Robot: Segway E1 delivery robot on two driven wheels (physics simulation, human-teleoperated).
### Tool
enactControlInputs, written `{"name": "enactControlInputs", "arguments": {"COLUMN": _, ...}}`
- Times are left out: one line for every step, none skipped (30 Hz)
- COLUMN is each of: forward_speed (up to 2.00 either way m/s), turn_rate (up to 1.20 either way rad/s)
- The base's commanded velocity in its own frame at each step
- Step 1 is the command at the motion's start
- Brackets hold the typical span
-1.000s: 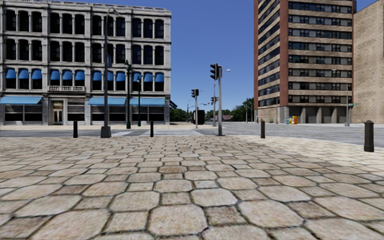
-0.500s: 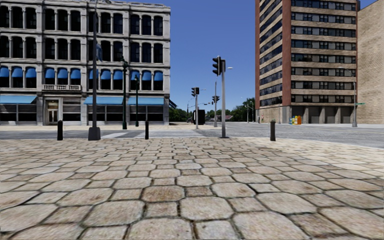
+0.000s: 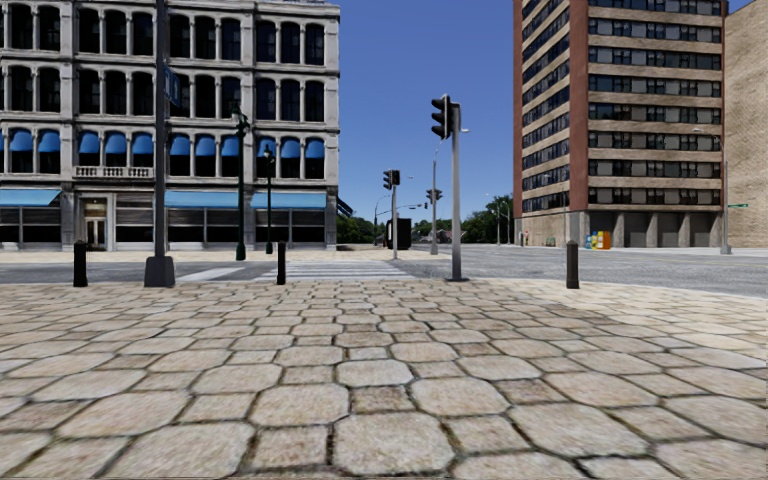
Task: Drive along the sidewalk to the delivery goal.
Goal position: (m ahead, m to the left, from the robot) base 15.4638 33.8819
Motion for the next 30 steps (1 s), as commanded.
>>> {"name": "enactControlInputs", "arguments": {"forward_speed": 2.00, "turn_rate": 0.19}}
{"name": "enactControlInputs", "arguments": {"forward_speed": 2.00, "turn_rate": 0.21}}
{"name": "enactControlInputs", "arguments": {"forward_speed": 2.00, "turn_rate": 0.21}}
{"name": "enactControlInputs", "arguments": {"forward_speed": 2.00, "turn_rate": 0.27}}
{"name": "enactControlInputs", "arguments": {"forward_speed": 2.00, "turn_rate": 0.31}}
{"name": "enactControlInputs", "arguments": {"forward_speed": 2.00, "turn_rate": 0.32}}
{"name": "enactControlInputs", "arguments": {"forward_speed": 2.00, "turn_rate": 0.32}}
{"name": "enactControlInputs", "arguments": {"forward_speed": 2.00, "turn_rate": 0.32}}
{"name": "enactControlInputs", "arguments": {"forward_speed": 2.00, "turn_rate": 0.32}}
{"name": "enactControlInputs", "arguments": {"forward_speed": 2.00, "turn_rate": 0.32}}
{"name": "enactControlInputs", "arguments": {"forward_speed": 2.00, "turn_rate": 0.32}}
{"name": "enactControlInputs", "arguments": {"forward_speed": 2.00, "turn_rate": 0.32}}
{"name": "enactControlInputs", "arguments": {"forward_speed": 2.00, "turn_rate": 0.32}}
{"name": "enactControlInputs", "arguments": {"forward_speed": 2.00, "turn_rate": 0.32}}
{"name": "enactControlInputs", "arguments": {"forward_speed": 2.00, "turn_rate": 0.32}}
{"name": "enactControlInputs", "arguments": {"forward_speed": 2.00, "turn_rate": 0.32}}
{"name": "enactControlInputs", "arguments": {"forward_speed": 2.00, "turn_rate": 0.32}}
{"name": "enactControlInputs", "arguments": {"forward_speed": 2.00, "turn_rate": 0.32}}
{"name": "enactControlInputs", "arguments": {"forward_speed": 2.00, "turn_rate": 0.32}}
{"name": "enactControlInputs", "arguments": {"forward_speed": 2.00, "turn_rate": 0.32}}
{"name": "enactControlInputs", "arguments": {"forward_speed": 2.00, "turn_rate": 0.32}}
{"name": "enactControlInputs", "arguments": {"forward_speed": 2.00, "turn_rate": 0.32}}
{"name": "enactControlInputs", "arguments": {"forward_speed": 2.00, "turn_rate": 0.32}}
{"name": "enactControlInputs", "arguments": {"forward_speed": 2.00, "turn_rate": 0.32}}
{"name": "enactControlInputs", "arguments": {"forward_speed": 2.00, "turn_rate": 0.32}}
{"name": "enactControlInputs", "arguments": {"forward_speed": 2.00, "turn_rate": 0.31}}
{"name": "enactControlInputs", "arguments": {"forward_speed": 2.00, "turn_rate": 0.00}}
{"name": "enactControlInputs", "arguments": {"forward_speed": 2.00, "turn_rate": 0.00}}
{"name": "enactControlInputs", "arguments": {"forward_speed": 2.00, "turn_rate": 0.00}}
{"name": "enactControlInputs", "arguments": {"forward_speed": 2.00, "turn_rate": 0.00}}
